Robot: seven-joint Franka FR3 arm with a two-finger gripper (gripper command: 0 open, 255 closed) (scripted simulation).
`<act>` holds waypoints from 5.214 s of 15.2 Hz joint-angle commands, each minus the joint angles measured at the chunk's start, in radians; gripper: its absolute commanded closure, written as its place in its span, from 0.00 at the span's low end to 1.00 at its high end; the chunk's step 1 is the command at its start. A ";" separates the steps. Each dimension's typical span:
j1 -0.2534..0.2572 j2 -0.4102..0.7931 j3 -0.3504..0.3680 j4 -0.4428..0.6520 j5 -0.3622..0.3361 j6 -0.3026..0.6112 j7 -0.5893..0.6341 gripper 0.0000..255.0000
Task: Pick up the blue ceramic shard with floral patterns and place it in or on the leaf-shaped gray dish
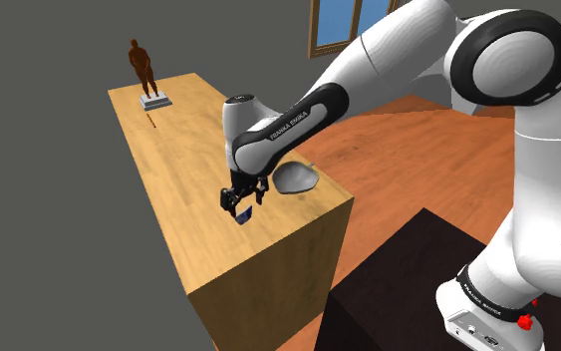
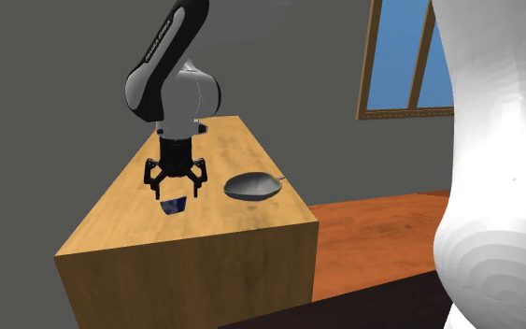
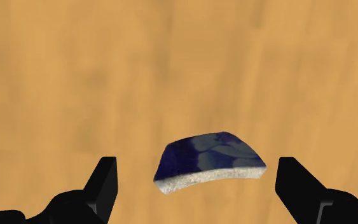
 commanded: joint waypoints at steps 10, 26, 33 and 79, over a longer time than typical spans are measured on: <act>0.012 0.055 -0.010 -0.001 -0.016 0.057 0.009 0.00; 0.006 0.019 -0.003 0.003 -0.006 0.017 0.006 1.00; -0.002 -0.039 0.008 0.020 0.010 -0.056 0.002 1.00; -0.264 -0.158 -0.105 -0.161 0.090 -0.021 -0.408 1.00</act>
